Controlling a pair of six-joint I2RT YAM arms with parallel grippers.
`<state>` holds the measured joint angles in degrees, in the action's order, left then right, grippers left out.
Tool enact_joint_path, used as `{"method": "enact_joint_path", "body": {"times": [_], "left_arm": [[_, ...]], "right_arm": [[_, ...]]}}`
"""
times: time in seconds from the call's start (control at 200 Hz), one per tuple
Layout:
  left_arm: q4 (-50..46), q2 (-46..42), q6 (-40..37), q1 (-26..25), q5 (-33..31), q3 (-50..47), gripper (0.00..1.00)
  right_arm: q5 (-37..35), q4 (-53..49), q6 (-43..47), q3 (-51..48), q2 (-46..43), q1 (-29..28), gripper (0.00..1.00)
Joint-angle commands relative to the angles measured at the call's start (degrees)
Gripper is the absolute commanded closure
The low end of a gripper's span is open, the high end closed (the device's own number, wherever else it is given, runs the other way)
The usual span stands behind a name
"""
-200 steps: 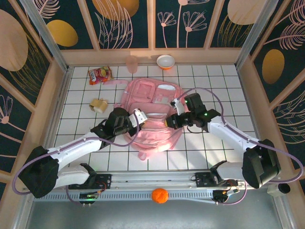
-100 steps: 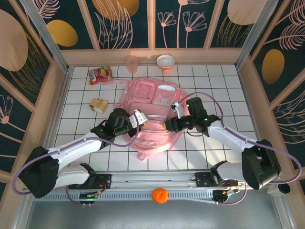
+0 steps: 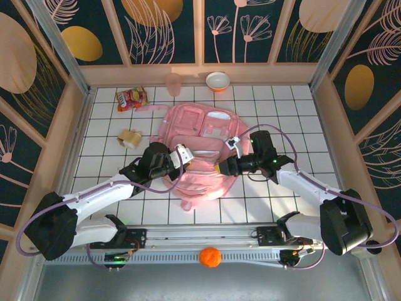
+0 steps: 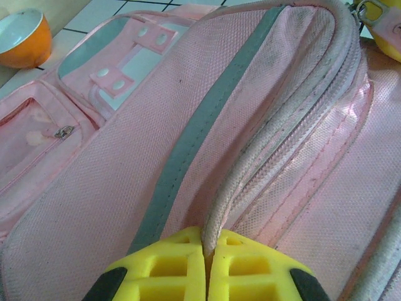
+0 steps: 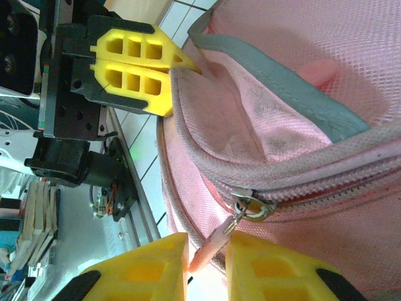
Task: Pack books, pencil case, and school supplies into a backpack
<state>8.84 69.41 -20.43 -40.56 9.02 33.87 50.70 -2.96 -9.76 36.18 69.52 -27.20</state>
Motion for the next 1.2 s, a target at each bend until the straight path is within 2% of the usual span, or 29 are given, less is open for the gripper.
{"method": "enact_joint_path", "body": {"times": [0.0, 0.07, 0.215, 0.39, 0.52, 0.656, 0.771, 0.906, 1.121, 1.191], "left_arm": [[3.73, -0.24, 1.76, 0.14, 0.22, 2.15, 1.0], [3.81, -0.28, 1.81, 0.13, 0.39, 2.17, 1.0], [3.83, -0.25, 2.15, 0.13, 0.73, 2.67, 1.0], [5.1, 0.78, 6.21, -0.46, 0.93, 4.3, 1.0], [5.29, 2.67, 7.09, -4.52, -2.57, 6.3, 1.0], [6.75, 4.28, 10.01, -6.85, -3.07, 7.95, 1.0], [7.41, 4.3, 10.36, -7.23, -3.15, 8.34, 1.0], [7.68, 3.11, 8.83, -6.78, -3.5, 6.75, 1.0], [7.4, -0.34, 3.87, -1.53, 11.1, 2.67, 1.0], [7.04, -1.07, 2.13, -0.14, 15.37, 2.36, 1.0]], "right_arm": [[0.18, 0.82, -0.61, -0.24, -1.82, -0.21, 0.82], [-3.67, 0.08, -1.22, 0.06, -1.46, -0.17, 0.83], [-6.52, 1.34, -3.58, 0.29, -0.35, -0.38, 1.0], [-13.3, 1.35, -7.87, 3.73, -1.87, -4.52, 1.0], [-19.79, 1.83, -12.52, 6.37, -1.96, -10.16, 1.0], [-25.38, 2.4, -17.01, 7.91, 0.13, -15.45, 1.0], [-28.04, 3.54, -18.93, 8.37, 2.16, -18.32, 1.0], [-28.64, 3.18, -17.02, 9.21, 1.7, -18.74, 1.0], [-29.21, -11.17, -0.36, 12.61, -6.65, -16.05, 0.59], [-28.61, -14.7, 7.39, 13.03, -9.77, -13.27, 0.51]]}}
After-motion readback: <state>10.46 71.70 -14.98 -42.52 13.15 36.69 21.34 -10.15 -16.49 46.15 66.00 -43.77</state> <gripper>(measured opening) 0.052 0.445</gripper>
